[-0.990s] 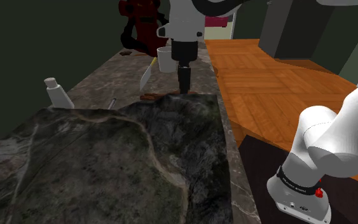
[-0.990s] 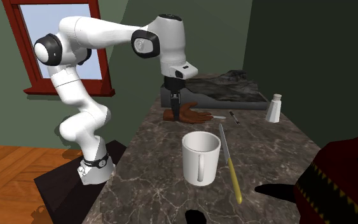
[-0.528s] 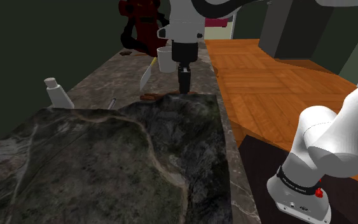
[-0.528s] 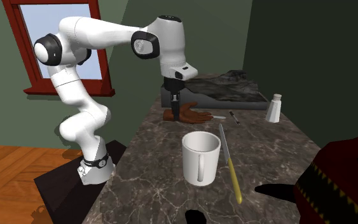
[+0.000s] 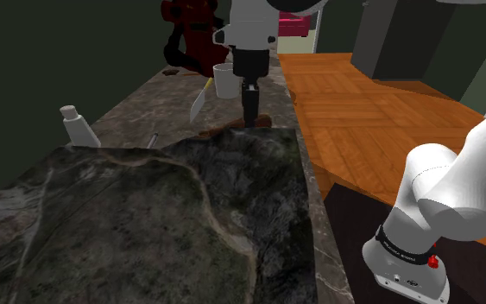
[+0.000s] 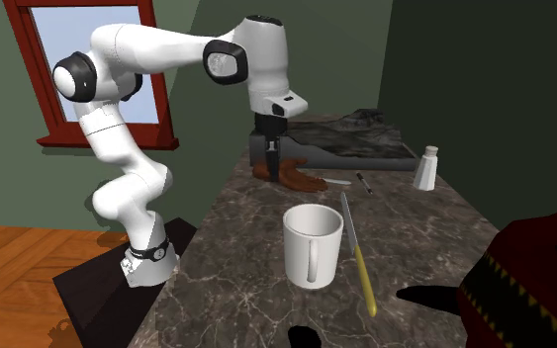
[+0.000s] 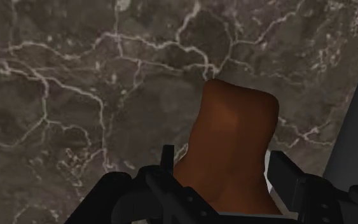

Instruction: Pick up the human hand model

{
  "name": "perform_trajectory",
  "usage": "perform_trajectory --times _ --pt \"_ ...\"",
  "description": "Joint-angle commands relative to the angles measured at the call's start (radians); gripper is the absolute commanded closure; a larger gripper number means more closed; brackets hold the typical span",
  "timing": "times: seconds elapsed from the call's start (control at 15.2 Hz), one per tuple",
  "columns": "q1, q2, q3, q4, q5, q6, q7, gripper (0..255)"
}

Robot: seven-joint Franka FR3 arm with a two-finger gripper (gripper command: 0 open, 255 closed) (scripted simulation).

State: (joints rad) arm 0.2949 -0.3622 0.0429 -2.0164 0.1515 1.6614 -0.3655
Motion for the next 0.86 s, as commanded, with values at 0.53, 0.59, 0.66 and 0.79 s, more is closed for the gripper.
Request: perform_trajectory --times 0.53,0.59,0.66,0.79 --pt "0.0 0.033 -0.003 0.167 -0.003 -0.133 0.017 255" --pt "0.0 0.037 -0.003 0.185 -0.003 -0.146 0.019 255" --pt "0.0 0.042 -0.004 0.203 -0.003 -0.16 0.021 255" --pt "0.0 0.043 -0.004 0.206 -0.003 -0.162 0.021 255"
